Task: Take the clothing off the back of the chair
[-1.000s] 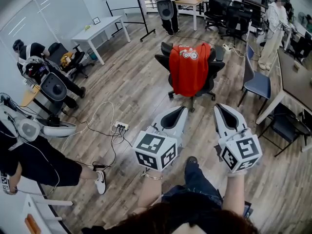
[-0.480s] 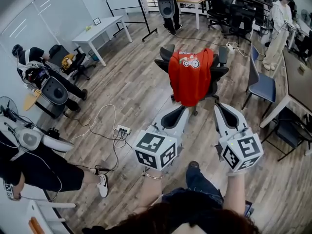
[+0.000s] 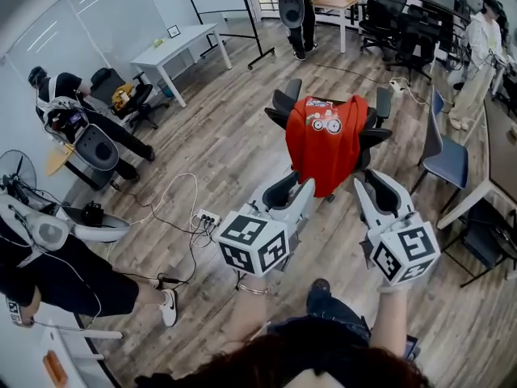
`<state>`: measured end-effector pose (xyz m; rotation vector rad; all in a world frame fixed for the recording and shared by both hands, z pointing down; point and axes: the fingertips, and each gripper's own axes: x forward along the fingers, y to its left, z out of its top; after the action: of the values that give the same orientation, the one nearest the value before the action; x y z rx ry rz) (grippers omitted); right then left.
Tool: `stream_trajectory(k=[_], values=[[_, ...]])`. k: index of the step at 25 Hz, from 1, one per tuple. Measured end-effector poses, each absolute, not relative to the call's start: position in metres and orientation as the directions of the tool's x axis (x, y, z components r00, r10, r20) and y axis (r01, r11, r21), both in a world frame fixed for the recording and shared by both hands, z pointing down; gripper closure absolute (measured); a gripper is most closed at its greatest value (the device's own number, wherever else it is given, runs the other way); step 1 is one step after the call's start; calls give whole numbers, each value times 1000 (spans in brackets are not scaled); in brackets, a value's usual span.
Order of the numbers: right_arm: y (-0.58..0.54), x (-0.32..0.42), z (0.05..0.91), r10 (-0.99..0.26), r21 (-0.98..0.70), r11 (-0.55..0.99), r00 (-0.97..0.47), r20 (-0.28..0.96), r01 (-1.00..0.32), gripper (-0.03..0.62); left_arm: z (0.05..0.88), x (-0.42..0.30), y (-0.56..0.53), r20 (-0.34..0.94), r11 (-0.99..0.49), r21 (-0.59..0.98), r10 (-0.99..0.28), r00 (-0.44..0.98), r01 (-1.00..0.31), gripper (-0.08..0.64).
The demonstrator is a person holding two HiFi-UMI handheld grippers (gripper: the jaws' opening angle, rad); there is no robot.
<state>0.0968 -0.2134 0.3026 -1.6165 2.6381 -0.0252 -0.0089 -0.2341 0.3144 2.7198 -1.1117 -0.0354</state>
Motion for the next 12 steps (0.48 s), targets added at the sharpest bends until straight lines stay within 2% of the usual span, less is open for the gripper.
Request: stream_trajectory(k=[12], values=[[-279, 111, 327, -870, -40, 492, -492, 12, -870, 408, 336, -13, -305, 65, -642, 266, -732, 678, -719, 341]])
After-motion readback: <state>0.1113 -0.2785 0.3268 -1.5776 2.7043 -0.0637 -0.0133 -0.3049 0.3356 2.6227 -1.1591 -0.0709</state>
